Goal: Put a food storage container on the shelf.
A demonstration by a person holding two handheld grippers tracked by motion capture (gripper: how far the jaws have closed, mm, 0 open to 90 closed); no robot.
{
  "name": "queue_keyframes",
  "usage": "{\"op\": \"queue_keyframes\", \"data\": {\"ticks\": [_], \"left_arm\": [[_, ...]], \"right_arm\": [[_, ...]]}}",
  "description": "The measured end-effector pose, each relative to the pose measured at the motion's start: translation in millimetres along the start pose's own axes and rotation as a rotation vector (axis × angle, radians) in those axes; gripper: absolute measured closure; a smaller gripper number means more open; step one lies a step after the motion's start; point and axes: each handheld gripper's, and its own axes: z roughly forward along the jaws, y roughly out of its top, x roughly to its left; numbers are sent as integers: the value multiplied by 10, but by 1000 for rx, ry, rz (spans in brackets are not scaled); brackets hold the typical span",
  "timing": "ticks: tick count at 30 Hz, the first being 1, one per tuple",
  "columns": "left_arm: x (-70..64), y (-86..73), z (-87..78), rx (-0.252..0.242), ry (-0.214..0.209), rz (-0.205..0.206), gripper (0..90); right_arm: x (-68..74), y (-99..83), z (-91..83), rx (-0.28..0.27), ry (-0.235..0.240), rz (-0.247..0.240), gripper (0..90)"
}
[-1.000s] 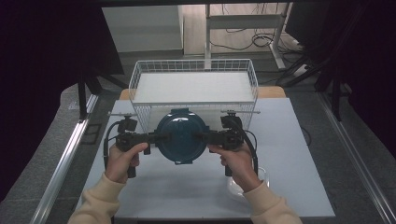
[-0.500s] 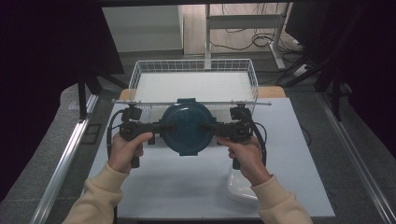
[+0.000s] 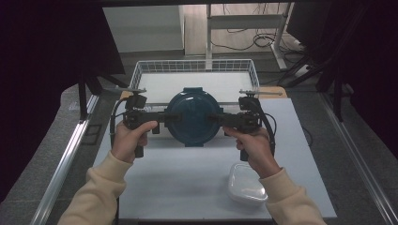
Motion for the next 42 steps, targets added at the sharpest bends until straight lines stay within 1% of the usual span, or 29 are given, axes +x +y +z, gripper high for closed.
{"op": "queue_keyframes", "data": {"ticks": [8,13,15,16,17,18,25,27,31,33,35,39,42], "left_arm": [[-48,142,-19,3,-3,12,371],[-101,241,-31,3,4,20,371],[-117,288,-38,2,1,20,371],[-124,307,-40,1,0,23,371],[-147,362,-48,1,1,26,371],[-147,362,-48,1,1,26,371],[-199,578,-34,4,8,29,371],[-185,646,-21,4,5,30,371],[-139,694,8,4,0,20,371],[-96,737,32,7,0,11,371],[-79,760,39,7,1,8,371],[-32,840,64,7,4,3,372],[13,893,93,5,-3,-1,372]], "right_arm": [[29,117,-45,-2,0,-6,372],[32,203,-70,1,7,2,372],[49,268,-96,-3,4,-7,372],[49,268,-96,-3,4,-7,372],[62,317,-114,-6,5,-11,373],[62,317,-114,-6,5,-11,373],[53,517,-151,-4,10,-10,374],[35,599,-146,3,11,-11,375],[13,668,-125,13,8,-18,376],[-25,721,-81,23,10,-17,376],[-33,735,-70,25,10,-15,376],[-79,822,-10,29,15,-10,376],[-102,881,19,29,13,-14,376]]}}
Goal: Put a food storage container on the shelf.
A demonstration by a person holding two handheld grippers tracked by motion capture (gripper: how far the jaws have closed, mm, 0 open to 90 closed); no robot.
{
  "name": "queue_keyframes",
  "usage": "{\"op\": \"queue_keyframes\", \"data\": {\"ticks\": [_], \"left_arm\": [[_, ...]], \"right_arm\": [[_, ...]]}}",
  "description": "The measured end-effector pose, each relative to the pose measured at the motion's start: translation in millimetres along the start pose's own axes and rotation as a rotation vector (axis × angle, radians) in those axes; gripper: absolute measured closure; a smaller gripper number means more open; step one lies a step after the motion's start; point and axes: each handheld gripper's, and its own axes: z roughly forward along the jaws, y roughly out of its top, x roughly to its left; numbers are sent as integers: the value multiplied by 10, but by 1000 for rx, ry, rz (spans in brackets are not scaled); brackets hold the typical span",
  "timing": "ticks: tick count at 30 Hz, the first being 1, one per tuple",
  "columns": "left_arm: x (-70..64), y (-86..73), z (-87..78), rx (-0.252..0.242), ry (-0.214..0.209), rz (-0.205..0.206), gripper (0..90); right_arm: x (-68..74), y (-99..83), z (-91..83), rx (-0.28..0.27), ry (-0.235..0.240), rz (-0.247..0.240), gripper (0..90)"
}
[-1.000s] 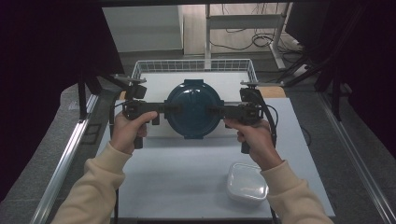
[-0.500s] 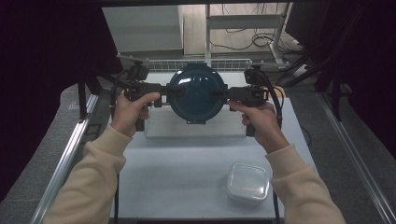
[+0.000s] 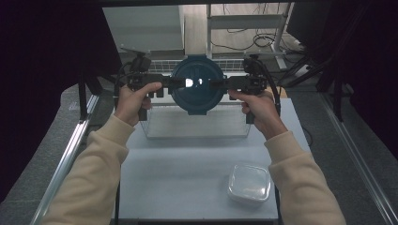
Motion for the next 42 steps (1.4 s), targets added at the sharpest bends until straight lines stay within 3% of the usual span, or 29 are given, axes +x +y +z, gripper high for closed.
{"op": "queue_keyframes", "data": {"ticks": [10,20,29,42], "left_arm": [[65,135,76,7,4,-6,372],[214,222,136,16,4,-22,372],[447,289,289,48,14,-76,365],[592,341,361,41,-6,-127,368]], "right_arm": [[-101,151,53,9,-4,1,377],[-192,247,178,19,3,12,377],[-371,305,375,47,0,49,377],[-541,385,483,55,23,114,376]]}}
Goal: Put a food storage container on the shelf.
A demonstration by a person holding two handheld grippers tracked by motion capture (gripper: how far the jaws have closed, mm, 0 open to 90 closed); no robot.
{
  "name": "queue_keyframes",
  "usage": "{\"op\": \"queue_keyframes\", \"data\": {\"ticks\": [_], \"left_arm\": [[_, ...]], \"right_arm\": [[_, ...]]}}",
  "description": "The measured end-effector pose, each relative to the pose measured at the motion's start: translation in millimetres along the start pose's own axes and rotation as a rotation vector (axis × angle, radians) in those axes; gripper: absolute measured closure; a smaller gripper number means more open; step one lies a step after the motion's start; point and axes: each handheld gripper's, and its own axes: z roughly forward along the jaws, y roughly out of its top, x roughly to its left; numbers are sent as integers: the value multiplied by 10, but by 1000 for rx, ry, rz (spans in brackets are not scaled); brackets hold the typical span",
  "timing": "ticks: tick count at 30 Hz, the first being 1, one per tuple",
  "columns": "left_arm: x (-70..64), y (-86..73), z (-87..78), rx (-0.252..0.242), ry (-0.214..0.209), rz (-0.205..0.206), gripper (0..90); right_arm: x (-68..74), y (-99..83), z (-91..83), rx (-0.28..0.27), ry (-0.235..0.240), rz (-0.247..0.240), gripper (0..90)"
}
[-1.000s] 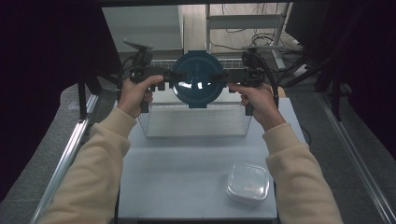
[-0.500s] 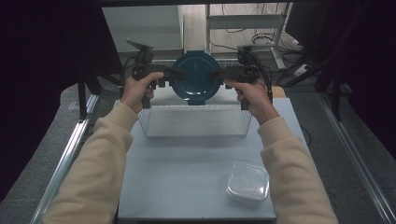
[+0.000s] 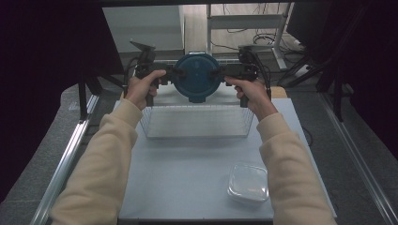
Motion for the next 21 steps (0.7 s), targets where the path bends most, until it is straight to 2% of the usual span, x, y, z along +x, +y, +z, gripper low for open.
{"op": "queue_keyframes", "data": {"ticks": [8,9,12,17,21], "left_arm": [[74,40,46,9,-18,-43,363],[92,47,62,5,-20,-55,361],[104,62,82,1,-17,-65,360],[168,77,121,4,-36,-90,357],[220,82,161,3,-47,-115,345]], "right_arm": [[-72,53,51,7,10,36,365],[-89,66,62,13,15,60,361],[-117,80,71,23,17,83,358],[-169,86,92,27,22,108,348],[-225,87,133,28,24,154,327]]}}
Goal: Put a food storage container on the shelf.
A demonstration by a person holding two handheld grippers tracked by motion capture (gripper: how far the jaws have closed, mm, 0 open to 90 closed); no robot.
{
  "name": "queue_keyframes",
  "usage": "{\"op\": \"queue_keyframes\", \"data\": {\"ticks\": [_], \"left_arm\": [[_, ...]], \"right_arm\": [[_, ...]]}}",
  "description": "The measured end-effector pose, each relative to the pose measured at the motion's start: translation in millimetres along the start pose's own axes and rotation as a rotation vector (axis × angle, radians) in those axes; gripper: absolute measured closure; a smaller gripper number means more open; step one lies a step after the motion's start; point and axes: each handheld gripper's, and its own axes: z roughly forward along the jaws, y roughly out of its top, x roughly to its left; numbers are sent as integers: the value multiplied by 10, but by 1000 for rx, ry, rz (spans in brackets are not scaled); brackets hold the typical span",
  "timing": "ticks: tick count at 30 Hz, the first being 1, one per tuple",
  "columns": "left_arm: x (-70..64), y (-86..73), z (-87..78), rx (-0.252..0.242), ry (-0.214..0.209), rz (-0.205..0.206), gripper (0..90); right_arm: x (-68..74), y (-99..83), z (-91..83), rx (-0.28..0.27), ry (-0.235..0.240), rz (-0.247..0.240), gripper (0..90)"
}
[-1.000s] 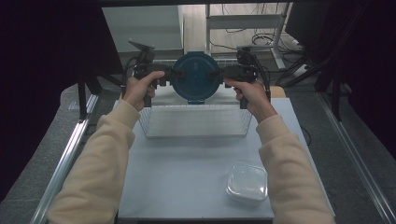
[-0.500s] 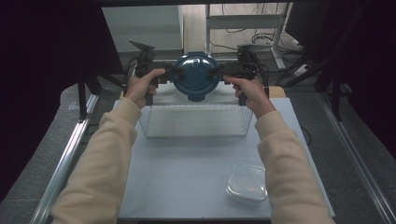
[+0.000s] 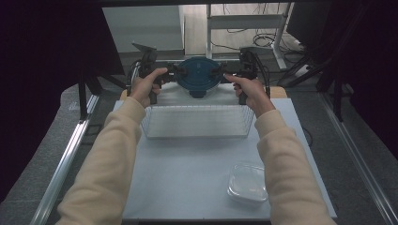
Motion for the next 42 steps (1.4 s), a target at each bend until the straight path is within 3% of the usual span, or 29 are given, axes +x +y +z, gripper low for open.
{"op": "queue_keyframes", "data": {"ticks": [4,11,13,14,16,19,21,23,25,26,27,28,29,32,33,35,38,42], "left_arm": [[32,1,22,-6,-9,-3,339],[28,-13,28,-18,-6,10,333],[10,-26,37,-36,9,34,317],[-14,-36,31,-55,40,58,284],[-43,-46,14,-87,65,76,263],[-49,-49,-42,-130,65,82,193],[-64,-62,-97,-156,86,110,186],[-94,-97,-177,-176,107,148,193],[-138,-161,-255,-195,114,188,222],[-177,-243,-316,-203,127,225,227],[-177,-243,-316,-203,127,225,230],[-192,-286,-345,-205,142,248,234],[-201,-330,-378,-205,157,269,234],[-225,-514,-512,-227,158,318,235],[-225,-514,-512,-227,158,318,235],[-259,-652,-577,-228,182,364,234],[-295,-884,-640,-210,212,431,232],[-310,-1145,-692,-181,214,477,240]], "right_arm": [[-34,4,17,4,6,22,318],[-19,5,23,-2,-1,15,305],[6,-2,29,-3,-15,-9,279],[50,-25,34,-19,-51,-53,242],[77,-33,25,-21,-68,-69,209],[160,-52,-28,-57,-104,-119,139],[217,-61,-88,-71,-104,-133,123],[279,-83,-157,-86,-137,-173,112],[329,-123,-252,-102,-156,-218,113],[358,-163,-335,-107,-143,-247,126],[358,-163,-335,-107,-143,-247,126],[381,-225,-435,-116,-146,-286,156],[381,-225,-435,-116,-146,-286,156],[396,-397,-608,-122,-161,-367,172],[396,-397,-608,-122,-161,-367,172],[385,-508,-692,-129,-160,-400,178],[332,-702,-807,-148,-177,-465,187],[244,-955,-935,-154,-197,-517,192]]}}
